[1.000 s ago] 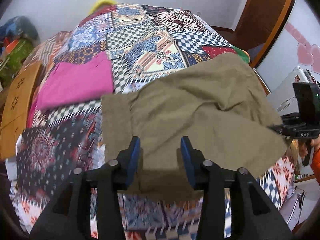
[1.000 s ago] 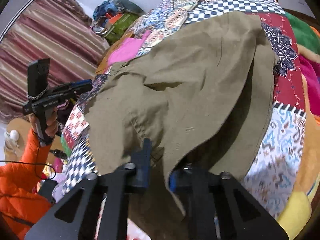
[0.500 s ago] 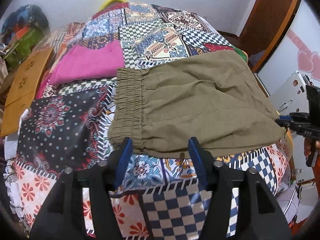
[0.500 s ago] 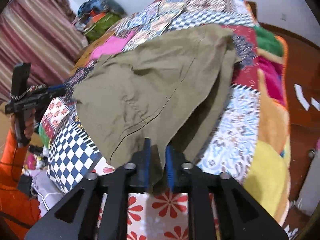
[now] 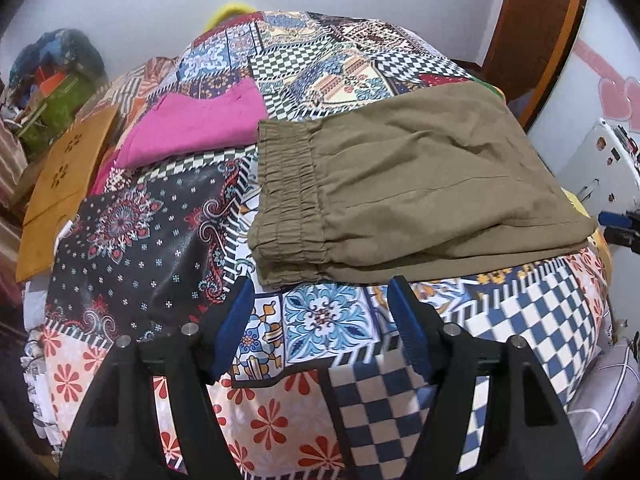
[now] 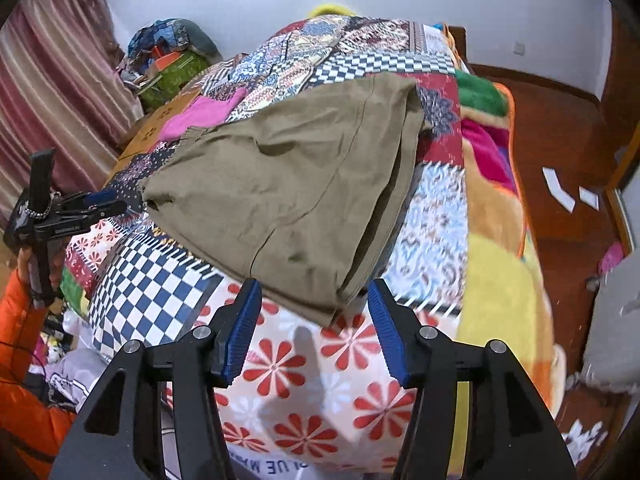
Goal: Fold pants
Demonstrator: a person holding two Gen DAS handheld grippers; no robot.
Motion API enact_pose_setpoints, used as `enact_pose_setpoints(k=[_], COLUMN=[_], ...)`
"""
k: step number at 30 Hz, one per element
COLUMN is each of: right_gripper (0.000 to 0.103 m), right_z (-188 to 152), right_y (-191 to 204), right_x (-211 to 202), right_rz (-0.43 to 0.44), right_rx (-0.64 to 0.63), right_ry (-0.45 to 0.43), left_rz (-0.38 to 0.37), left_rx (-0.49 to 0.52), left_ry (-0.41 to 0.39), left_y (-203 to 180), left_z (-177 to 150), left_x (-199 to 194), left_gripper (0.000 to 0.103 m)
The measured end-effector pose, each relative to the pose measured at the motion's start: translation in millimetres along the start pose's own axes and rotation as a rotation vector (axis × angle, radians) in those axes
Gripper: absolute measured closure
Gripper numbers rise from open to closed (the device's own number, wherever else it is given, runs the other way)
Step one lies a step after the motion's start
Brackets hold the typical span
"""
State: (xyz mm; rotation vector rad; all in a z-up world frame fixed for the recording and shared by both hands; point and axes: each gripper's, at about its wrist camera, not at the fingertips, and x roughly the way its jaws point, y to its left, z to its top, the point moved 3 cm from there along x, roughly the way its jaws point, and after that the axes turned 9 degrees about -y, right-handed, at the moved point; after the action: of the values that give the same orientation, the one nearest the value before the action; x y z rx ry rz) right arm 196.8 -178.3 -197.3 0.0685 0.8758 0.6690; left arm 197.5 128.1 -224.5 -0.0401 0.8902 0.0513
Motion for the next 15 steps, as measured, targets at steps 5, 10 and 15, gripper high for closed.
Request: enact_pose_setpoints(k=[5, 10, 15], right_gripper=[0.051, 0.052, 0.057], right_z=[-4.0, 1.1, 0.1], right_y=[-0.9, -3.1, 5.3], right_x=[2.2, 11.0, 18.0], right_rz=[-0.035, -0.013, 0.008], right_rx=[0.031, 0.083, 0.079], right_ry=[-0.023, -0.036, -0.024], left_rz=[-0.016, -0.12, -0.16], left_rx=[-0.026, -0.041, -0.085], left_ry=[-0.024, -0.028, -0.033], left_y=[19.4, 24.6, 30.4], left_z=[3.8, 10.6, 14.8], left_x=[14.1, 33.8, 41.5], left_gripper=[0.034, 0.037, 0.045])
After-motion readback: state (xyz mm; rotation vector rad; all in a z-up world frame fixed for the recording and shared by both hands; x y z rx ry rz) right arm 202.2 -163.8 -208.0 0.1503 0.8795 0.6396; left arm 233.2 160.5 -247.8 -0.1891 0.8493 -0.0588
